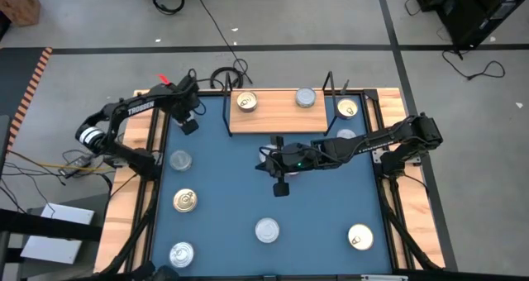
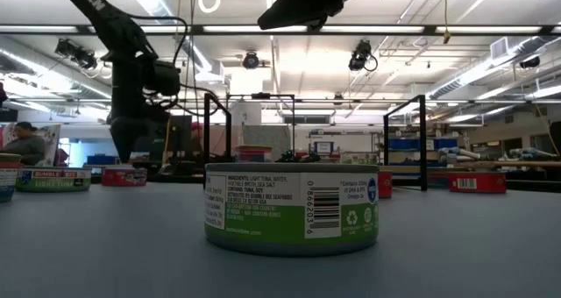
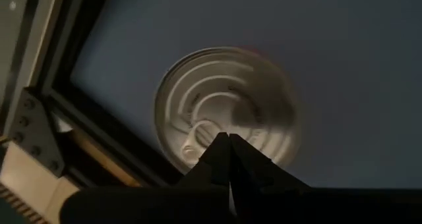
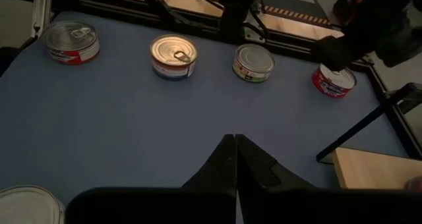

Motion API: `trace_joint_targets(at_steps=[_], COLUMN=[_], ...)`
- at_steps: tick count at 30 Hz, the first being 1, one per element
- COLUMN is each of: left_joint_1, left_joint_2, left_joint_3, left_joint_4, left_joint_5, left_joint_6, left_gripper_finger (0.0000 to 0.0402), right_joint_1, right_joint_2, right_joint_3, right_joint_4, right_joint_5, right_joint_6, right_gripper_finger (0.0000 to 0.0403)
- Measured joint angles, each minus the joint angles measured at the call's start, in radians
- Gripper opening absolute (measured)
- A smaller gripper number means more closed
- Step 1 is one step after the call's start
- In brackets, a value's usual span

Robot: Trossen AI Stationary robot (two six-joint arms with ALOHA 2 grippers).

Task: Stack canned seafood by type on shelf
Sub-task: Put the red tuna can on the shelf

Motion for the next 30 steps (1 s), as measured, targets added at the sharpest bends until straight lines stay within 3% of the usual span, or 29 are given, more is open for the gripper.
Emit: trace_joint_targets(at_steps=[13, 30], left_joint_1=[-0.009, -0.228], left_joint_2=[0.095, 0.101], left_joint_3=[0.005, 0.003], left_joint_4=[0.021, -0.103], left_joint_5=[0.023, 0.048], left_joint_6=[0.032, 0.019], left_gripper_finger=[0.0002, 0.0002], right_joint_1=[0.000, 0.000], right_joint_2=[0.000, 0.000], right_joint_3=[0.000, 0.000], right_joint_4=[0.000, 0.000], right_joint_5=[0.000, 0.000], right_joint_6=[0.000, -0.008], right_gripper_finger=[0.0005, 0.0005])
